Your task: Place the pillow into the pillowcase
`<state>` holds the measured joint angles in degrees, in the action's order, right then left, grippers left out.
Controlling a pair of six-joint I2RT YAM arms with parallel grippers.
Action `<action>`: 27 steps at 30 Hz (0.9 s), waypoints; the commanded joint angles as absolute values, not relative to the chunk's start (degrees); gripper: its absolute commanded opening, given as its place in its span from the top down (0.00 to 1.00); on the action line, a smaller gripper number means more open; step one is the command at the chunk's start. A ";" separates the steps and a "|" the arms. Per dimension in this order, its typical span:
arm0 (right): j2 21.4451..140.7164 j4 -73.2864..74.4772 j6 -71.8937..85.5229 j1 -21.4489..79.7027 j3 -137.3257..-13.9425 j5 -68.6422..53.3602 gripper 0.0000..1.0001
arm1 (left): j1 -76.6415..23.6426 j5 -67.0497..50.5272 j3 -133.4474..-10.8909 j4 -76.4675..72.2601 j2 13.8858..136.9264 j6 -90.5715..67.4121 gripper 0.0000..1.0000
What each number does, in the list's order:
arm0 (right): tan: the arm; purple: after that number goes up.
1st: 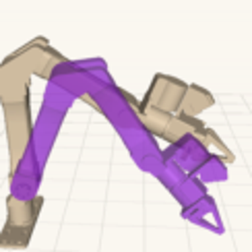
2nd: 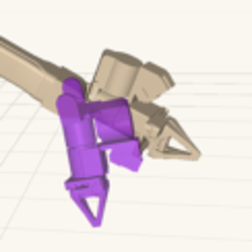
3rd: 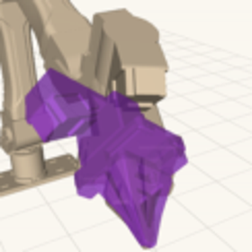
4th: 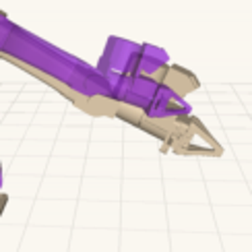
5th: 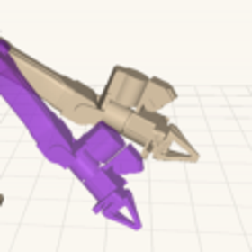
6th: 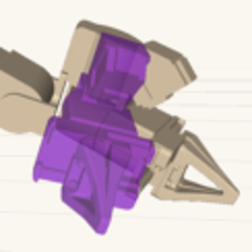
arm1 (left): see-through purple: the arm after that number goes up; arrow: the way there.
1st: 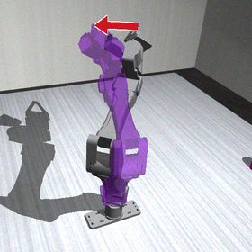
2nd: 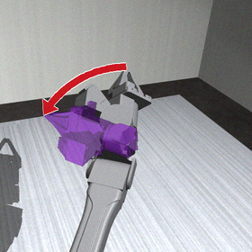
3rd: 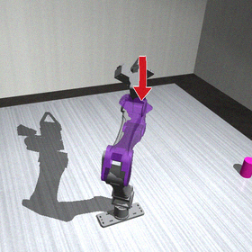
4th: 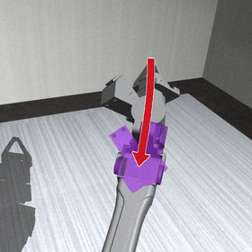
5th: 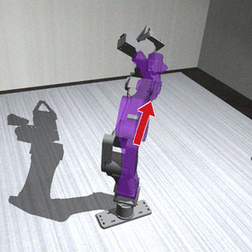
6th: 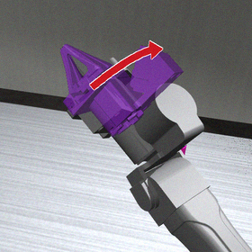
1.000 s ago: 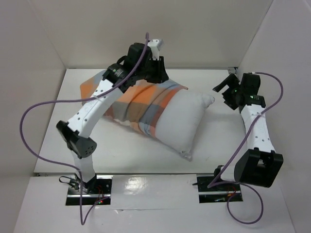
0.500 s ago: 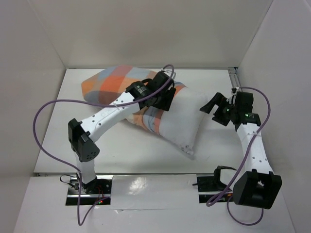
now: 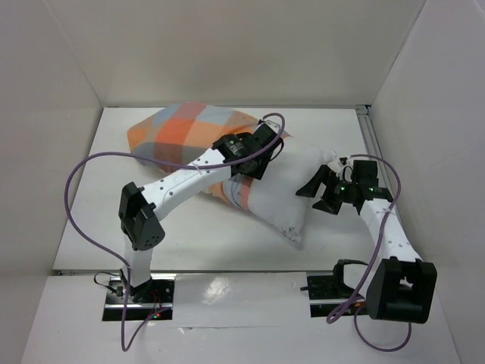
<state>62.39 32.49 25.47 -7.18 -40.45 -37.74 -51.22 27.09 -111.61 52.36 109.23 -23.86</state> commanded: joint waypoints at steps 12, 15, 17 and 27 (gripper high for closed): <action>63.19 16.63 35.66 0.43 -40.52 -41.48 0.71 | -55.36 17.16 -120.84 55.37 112.15 -20.66 1.00; 64.42 9.16 42.24 3.15 -40.52 -41.48 0.90 | -56.51 2.42 -123.57 51.43 112.15 -21.18 1.00; 65.65 0.85 46.91 4.21 -40.00 -41.48 0.99 | -57.22 -7.86 -123.57 44.52 112.15 -22.67 1.00; 66.81 -23.97 68.81 7.11 -30.25 -31.74 1.00 | -51.52 -40.78 -125.26 32.52 118.48 -32.26 1.00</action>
